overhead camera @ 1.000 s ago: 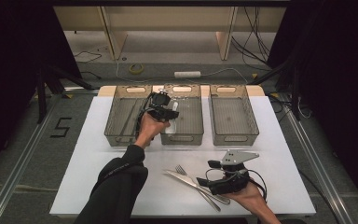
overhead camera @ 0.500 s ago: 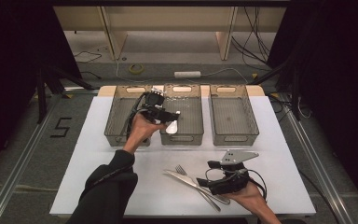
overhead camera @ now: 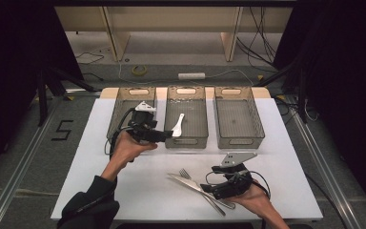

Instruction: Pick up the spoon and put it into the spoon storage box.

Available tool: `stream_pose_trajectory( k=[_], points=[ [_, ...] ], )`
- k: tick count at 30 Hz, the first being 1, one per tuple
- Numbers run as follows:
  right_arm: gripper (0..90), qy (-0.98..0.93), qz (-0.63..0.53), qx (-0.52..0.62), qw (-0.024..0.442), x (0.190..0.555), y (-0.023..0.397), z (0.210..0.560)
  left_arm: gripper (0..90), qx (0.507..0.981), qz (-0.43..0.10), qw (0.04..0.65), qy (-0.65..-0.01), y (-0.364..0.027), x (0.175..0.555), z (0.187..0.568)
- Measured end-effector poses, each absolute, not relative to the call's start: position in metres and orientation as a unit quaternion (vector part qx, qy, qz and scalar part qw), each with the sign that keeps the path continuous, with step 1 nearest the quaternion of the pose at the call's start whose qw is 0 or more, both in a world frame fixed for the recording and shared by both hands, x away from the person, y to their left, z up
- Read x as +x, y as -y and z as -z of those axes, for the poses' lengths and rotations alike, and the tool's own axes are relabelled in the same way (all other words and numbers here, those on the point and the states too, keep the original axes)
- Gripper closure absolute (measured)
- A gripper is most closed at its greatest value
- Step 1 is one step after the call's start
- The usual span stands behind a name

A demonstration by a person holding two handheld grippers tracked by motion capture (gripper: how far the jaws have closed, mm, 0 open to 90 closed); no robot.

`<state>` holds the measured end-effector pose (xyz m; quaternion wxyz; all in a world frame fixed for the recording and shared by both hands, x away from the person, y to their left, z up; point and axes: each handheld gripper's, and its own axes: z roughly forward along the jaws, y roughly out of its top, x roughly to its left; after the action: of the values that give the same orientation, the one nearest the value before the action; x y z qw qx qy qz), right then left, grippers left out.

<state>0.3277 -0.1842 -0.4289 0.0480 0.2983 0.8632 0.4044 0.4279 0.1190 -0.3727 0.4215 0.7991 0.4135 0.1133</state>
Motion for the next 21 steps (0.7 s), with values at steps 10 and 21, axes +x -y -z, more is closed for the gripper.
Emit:
stream_pose_trajectory(
  k=[10,21],
  points=[
    [25.2,-0.871,-0.384,0.303,0.052,0.33,0.184,0.427,18.9,0.788,-0.123,0.44,-0.413,-0.142,0.401,0.39],
    [25.3,-0.886,-0.354,0.296,0.052,0.331,0.18,0.43,17.8,0.769,-0.135,0.473,-0.409,-0.169,0.372,0.411]
  ],
)
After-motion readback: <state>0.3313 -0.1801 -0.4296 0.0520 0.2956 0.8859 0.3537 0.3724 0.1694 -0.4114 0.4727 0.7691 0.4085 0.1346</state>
